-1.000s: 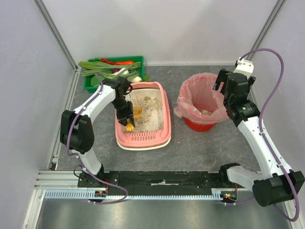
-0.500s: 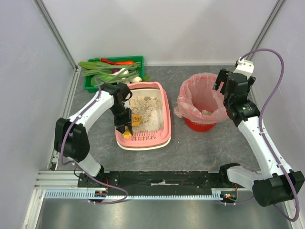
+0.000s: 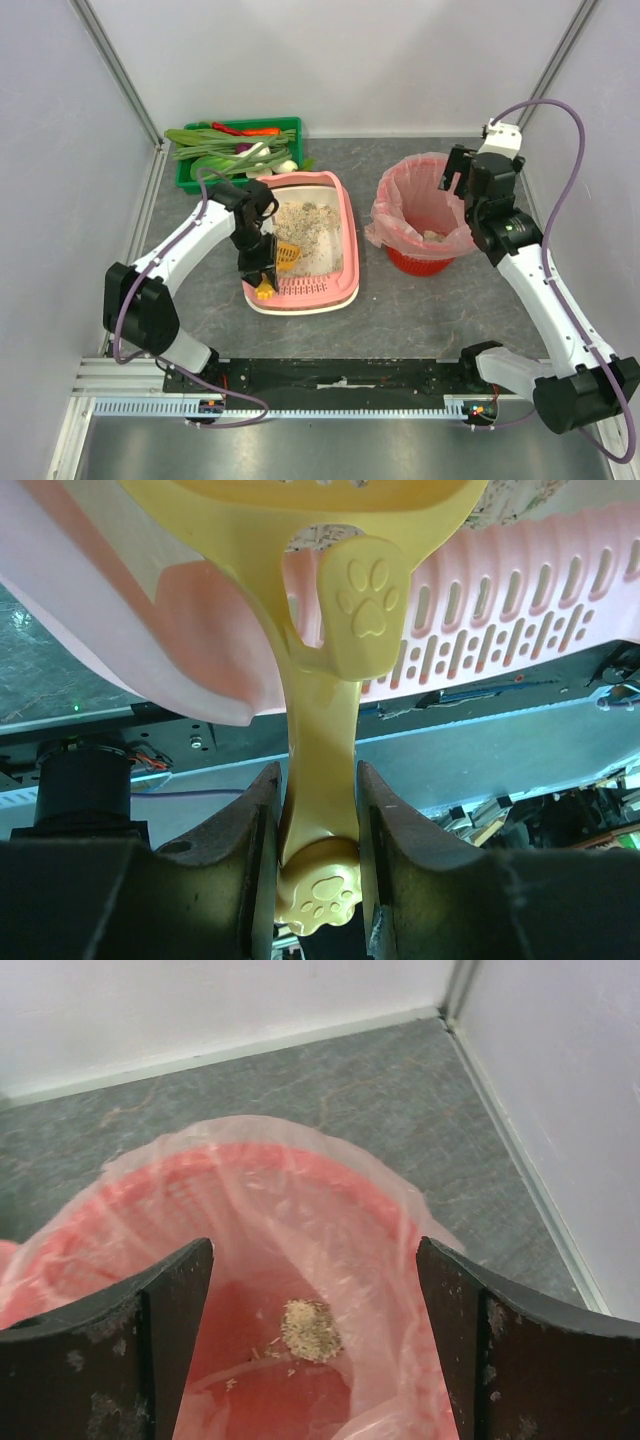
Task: Clean the litter box
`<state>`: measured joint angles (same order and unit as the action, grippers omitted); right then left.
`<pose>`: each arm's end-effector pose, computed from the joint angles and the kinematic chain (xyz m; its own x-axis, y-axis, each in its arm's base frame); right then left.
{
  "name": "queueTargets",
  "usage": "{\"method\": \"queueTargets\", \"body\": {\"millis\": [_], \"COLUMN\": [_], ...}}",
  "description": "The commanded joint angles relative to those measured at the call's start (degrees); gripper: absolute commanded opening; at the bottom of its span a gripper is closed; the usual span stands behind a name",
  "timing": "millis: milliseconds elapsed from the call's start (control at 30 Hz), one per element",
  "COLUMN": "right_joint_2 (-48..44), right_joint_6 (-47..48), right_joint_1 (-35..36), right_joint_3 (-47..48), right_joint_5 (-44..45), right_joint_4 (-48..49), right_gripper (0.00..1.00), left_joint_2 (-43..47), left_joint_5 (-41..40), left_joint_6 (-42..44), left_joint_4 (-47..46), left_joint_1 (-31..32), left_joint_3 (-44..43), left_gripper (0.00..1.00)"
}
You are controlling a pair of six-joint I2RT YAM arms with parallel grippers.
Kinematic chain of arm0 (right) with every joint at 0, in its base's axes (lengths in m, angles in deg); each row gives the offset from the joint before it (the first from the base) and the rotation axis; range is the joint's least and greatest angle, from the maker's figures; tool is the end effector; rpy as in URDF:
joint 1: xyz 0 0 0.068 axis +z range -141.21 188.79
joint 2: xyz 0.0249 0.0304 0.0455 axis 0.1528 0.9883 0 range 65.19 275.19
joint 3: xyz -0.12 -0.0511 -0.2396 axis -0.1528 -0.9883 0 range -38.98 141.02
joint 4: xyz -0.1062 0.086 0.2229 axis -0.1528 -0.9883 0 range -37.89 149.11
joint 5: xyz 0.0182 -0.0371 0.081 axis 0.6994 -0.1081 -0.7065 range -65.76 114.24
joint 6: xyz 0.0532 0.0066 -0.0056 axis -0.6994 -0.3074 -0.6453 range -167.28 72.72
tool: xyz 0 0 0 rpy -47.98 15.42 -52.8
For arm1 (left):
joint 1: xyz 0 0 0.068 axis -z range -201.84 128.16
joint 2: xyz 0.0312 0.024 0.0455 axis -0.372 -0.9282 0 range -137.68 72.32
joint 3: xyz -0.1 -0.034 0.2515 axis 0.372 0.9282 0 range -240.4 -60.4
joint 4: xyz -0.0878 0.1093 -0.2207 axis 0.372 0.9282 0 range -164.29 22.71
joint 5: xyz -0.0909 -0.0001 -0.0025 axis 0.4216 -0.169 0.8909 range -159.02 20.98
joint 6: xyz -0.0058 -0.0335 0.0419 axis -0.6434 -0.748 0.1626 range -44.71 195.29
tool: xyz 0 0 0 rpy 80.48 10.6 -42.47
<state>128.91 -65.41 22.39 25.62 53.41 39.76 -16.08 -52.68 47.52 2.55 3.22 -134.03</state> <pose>0.2441 0.0411 0.3806 -0.2169 0.2272 -0.9494 0.3277 0.9330 0.1484 0.2329 -0.1200 0.2648 -0.9873 -0.0320 0.1559 -0.0686 0.9694 -0.2358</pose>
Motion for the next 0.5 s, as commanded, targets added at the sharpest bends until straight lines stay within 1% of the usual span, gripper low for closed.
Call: {"method": "queueTargets", "body": {"millis": [0,67,100,233,367,467], "right_joint_2": [-0.2,0.4,0.7,2.5,8.1,14.0], "right_joint_6": [5.5,6.5,6.6,7.2,7.7,7.2], "right_joint_1": [7.9,12.2,13.2,18.1,23.0,24.1], "right_joint_3": [4.7,6.3,7.5,10.0,13.4,17.7], "right_joint_5": [2.3,4.0,5.0,3.9,-2.3,-8.9], "right_joint_4": [0.2,0.0,-0.2,-0.7,-2.1,-4.3], "right_gripper": [0.91,0.91,0.91,0.88,0.87,0.87], "left_joint_2": [3.3,3.9,3.9,4.3,4.1,3.3], "left_joint_5": [-1.4,-2.2,-2.4,-3.2,-3.2,-3.2], "left_joint_6": [1.2,1.6,1.7,1.8,1.8,1.1], "left_joint_4": [3.9,2.0,1.5,-0.4,-2.2,-2.3], "left_joint_1": [0.3,0.3,0.3,0.3,0.3,0.3], "left_joint_3": [-2.5,-3.3,-3.5,-3.8,-4.2,-5.6], "left_gripper": [0.02,0.02,0.02,0.02,0.02,0.02]}}
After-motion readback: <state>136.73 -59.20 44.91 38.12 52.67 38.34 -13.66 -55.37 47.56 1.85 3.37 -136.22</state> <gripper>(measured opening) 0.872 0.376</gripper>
